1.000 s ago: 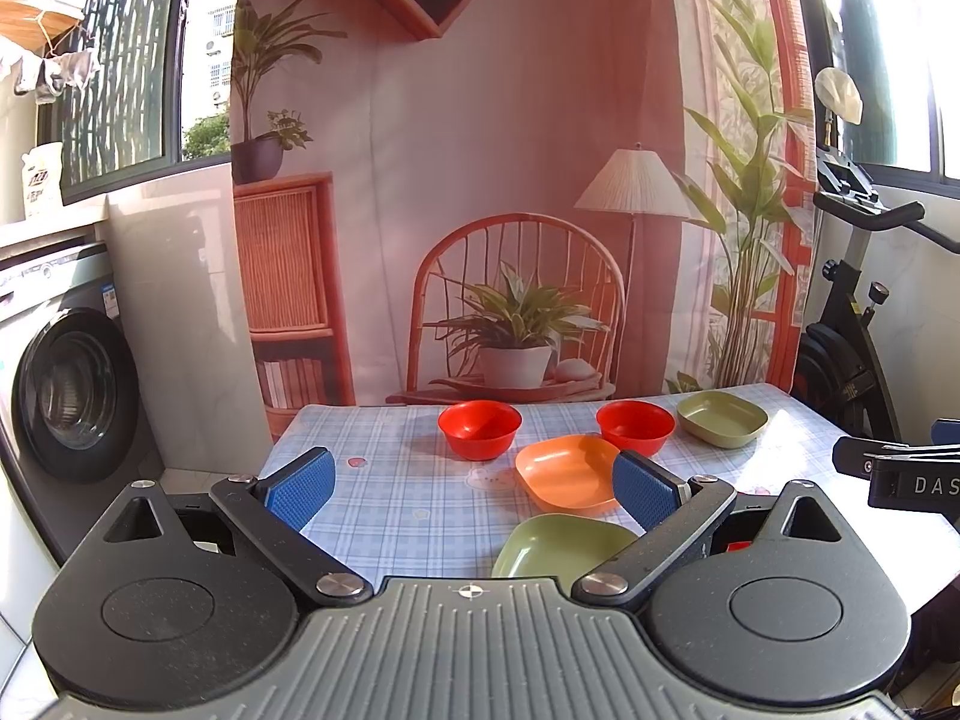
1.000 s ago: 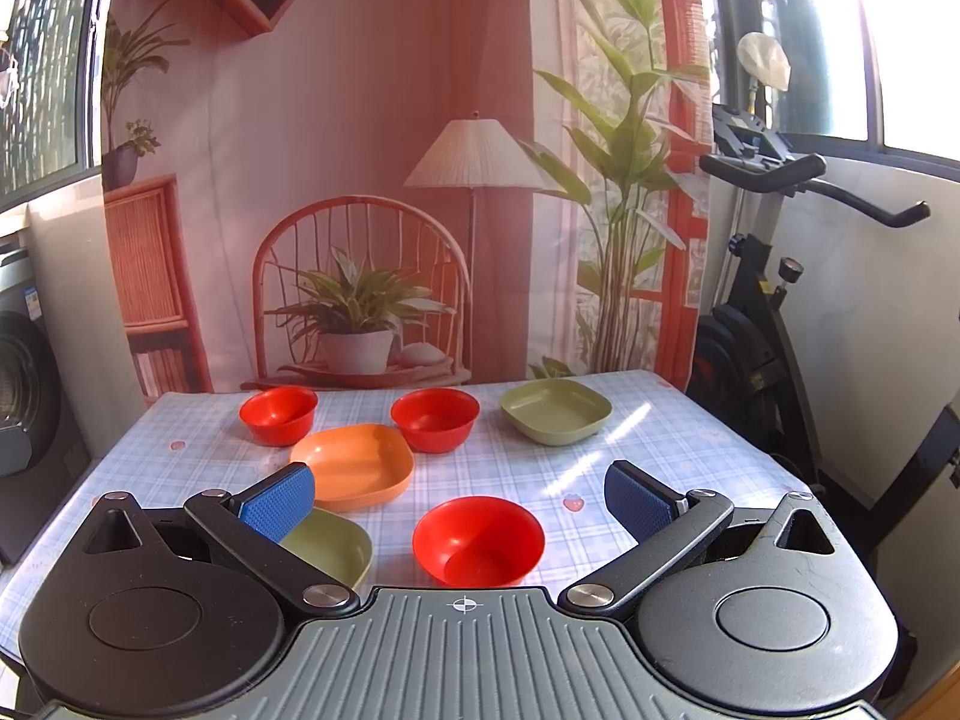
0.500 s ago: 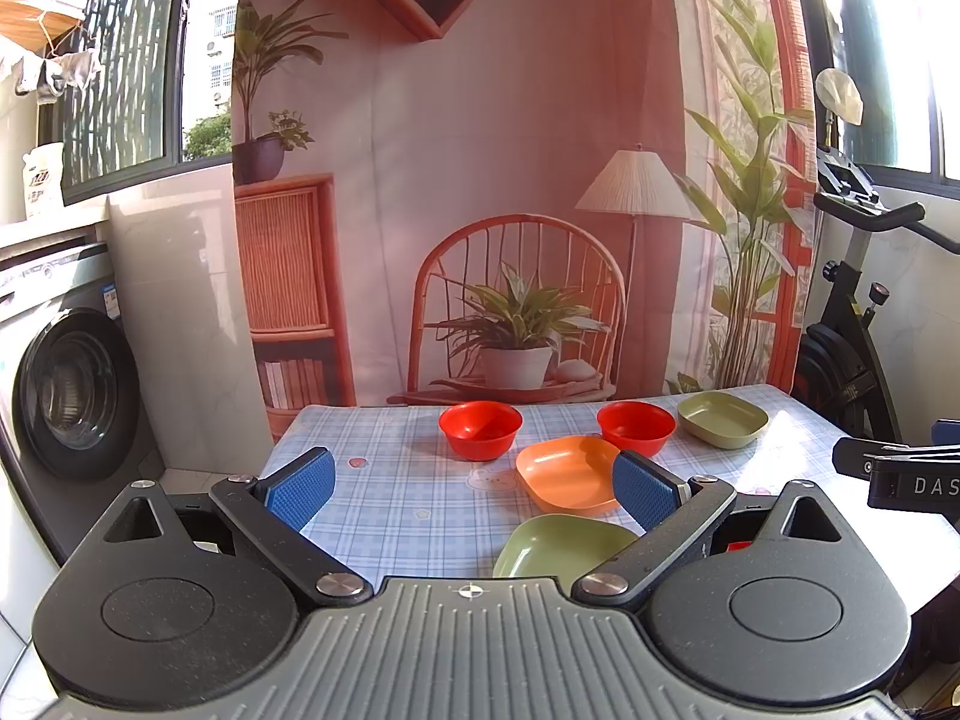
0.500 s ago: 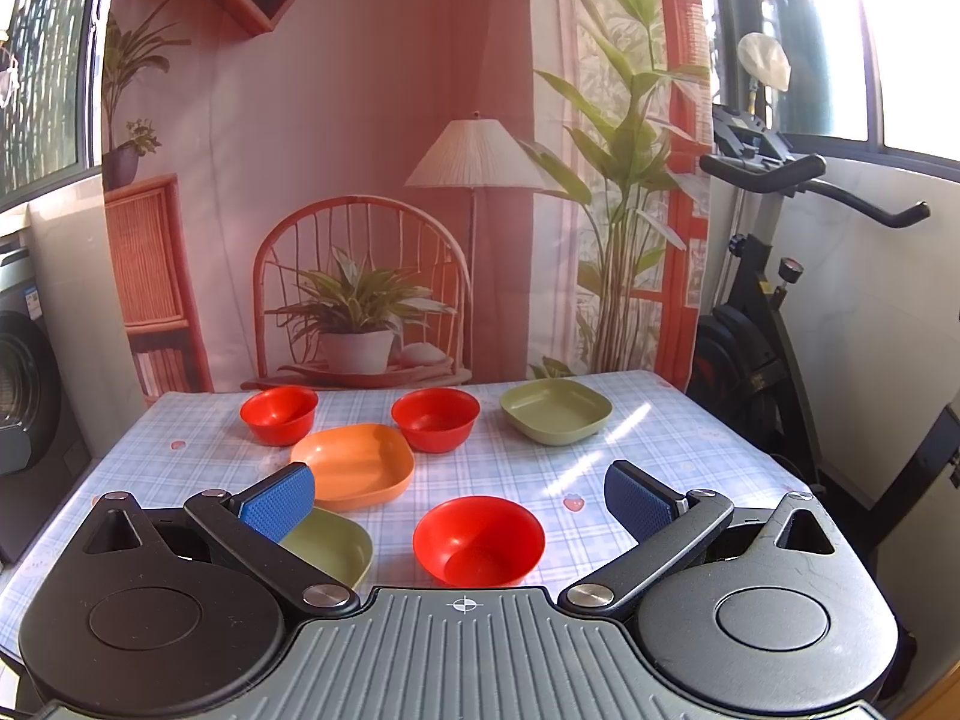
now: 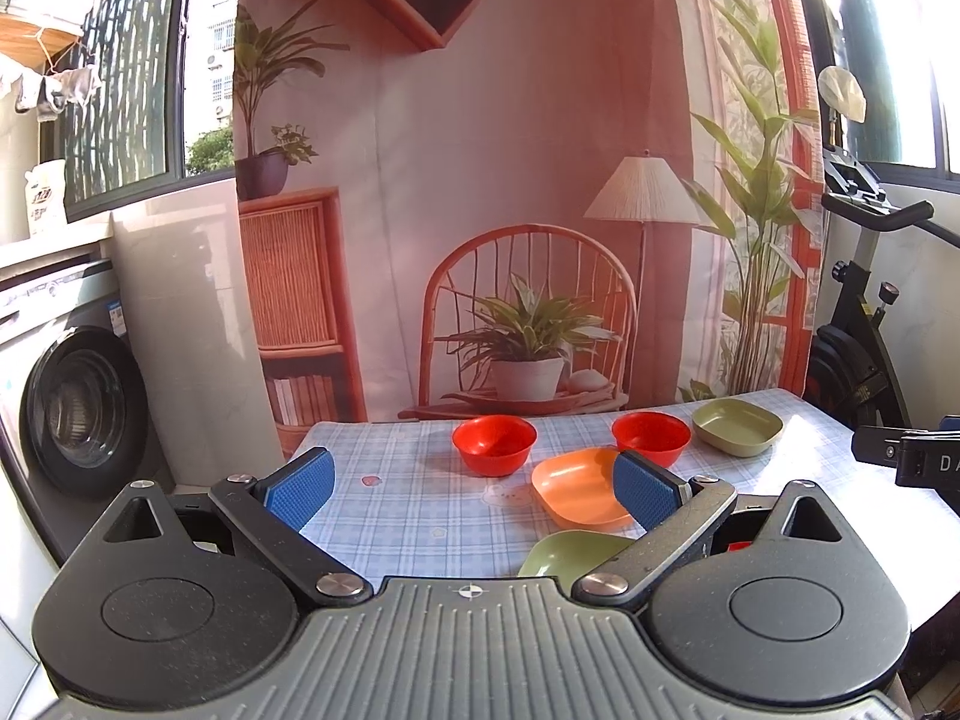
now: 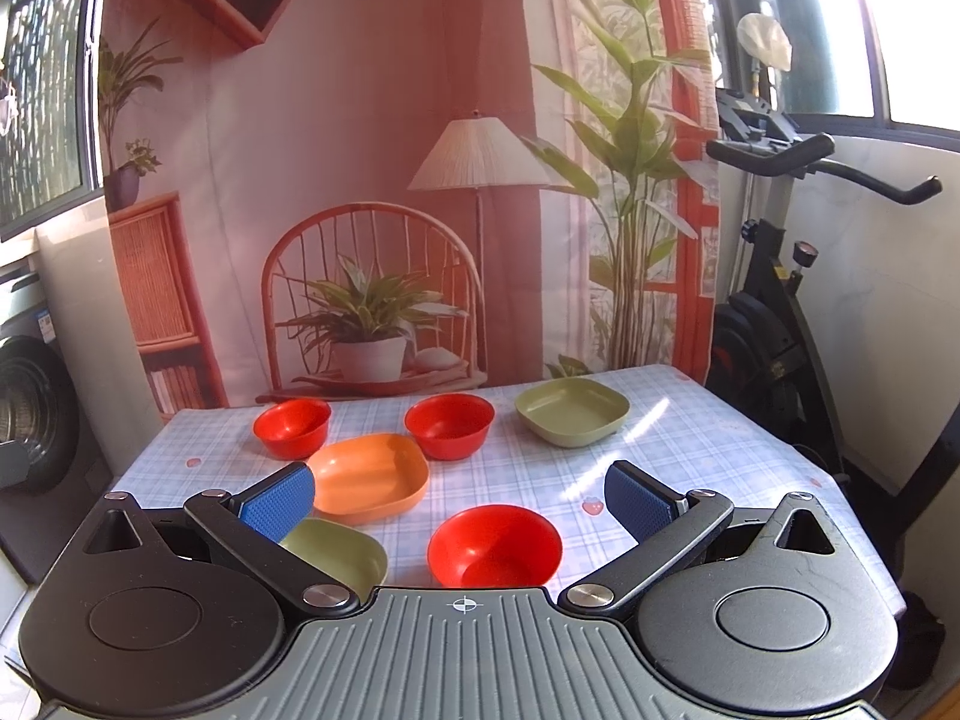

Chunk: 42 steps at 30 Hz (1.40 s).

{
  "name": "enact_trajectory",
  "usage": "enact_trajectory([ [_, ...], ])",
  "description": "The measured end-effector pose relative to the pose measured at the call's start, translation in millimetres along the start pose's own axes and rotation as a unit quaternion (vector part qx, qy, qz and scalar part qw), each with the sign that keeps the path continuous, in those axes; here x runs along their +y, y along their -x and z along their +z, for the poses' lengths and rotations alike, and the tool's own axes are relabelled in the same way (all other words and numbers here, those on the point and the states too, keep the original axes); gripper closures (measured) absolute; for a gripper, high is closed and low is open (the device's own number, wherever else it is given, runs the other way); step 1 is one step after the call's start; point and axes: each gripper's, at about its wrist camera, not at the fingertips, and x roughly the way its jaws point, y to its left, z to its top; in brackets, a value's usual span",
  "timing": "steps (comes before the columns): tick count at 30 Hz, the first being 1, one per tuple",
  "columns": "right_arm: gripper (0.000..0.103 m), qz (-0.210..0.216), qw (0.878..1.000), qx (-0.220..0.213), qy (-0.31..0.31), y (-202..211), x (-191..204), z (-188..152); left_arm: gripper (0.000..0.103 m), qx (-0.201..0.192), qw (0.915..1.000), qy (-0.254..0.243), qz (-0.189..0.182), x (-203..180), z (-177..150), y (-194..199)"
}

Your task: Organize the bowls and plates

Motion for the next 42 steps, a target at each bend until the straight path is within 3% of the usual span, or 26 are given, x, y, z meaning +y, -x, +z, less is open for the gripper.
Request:
enact_trajectory([
  [3, 0.000, 0.004, 1.000, -0.016, 0.001, -11.0, -1.1, 14.6, 0.003, -0.012, 0.9996, -0.015, 0.021, 4.5, 13.9, -11.9],
  [12, 0.000, 0.034, 0.994, -0.093, -0.051, -58.5, 2.0, 71.7, 0.003, -0.048, 0.9983, -0.025, 0.023, 16.4, 64.4, -58.0],
  [15, 0.000, 0.039, 0.995, -0.089, -0.035, -83.5, 8.3, 82.7, 0.003, -0.044, 0.9984, -0.027, 0.024, 17.1, 75.5, -84.1],
  [22, 0.000, 0.039, 0.999, -0.023, 0.016, -164.4, 27.2, 83.3, 0.003, -0.003, 0.9993, -0.026, 0.027, 22.1, 75.2, -153.9],
  [26, 0.000, 0.057, 0.997, 0.009, 0.060, -208.7, 36.0, 69.9, 0.003, 0.037, 0.9991, -0.016, 0.015, 21.0, 61.0, -200.0],
  [31, 0.001, 0.045, 0.990, 0.050, 0.127, -259.4, 48.7, 43.5, 0.004, 0.078, 0.9969, -0.006, -0.008, 11.1, 33.7, -257.5],
  [34, 0.005, 0.068, 0.983, 0.103, 0.134, -292.0, 48.7, 26.8, 0.004, 0.108, 0.9937, -0.024, -0.017, -3.2, 15.9, -290.7],
  [38, 0.020, 0.069, 0.975, 0.161, 0.133, -325.9, 47.1, 10.8, 0.005, 0.153, 0.9870, -0.026, -0.044, -16.1, -6.3, -328.4],
  [40, 0.023, 0.066, 0.970, 0.196, 0.129, -343.6, 45.5, 3.1, 0.015, 0.174, 0.9827, -0.028, -0.056, -22.1, -16.6, -344.1],
  [42, 0.028, 0.067, 0.964, 0.228, 0.116, -357.6, 43.1, -1.1, 0.017, 0.201, 0.9767, -0.034, -0.068, -30.6, -27.5, -361.6],
])
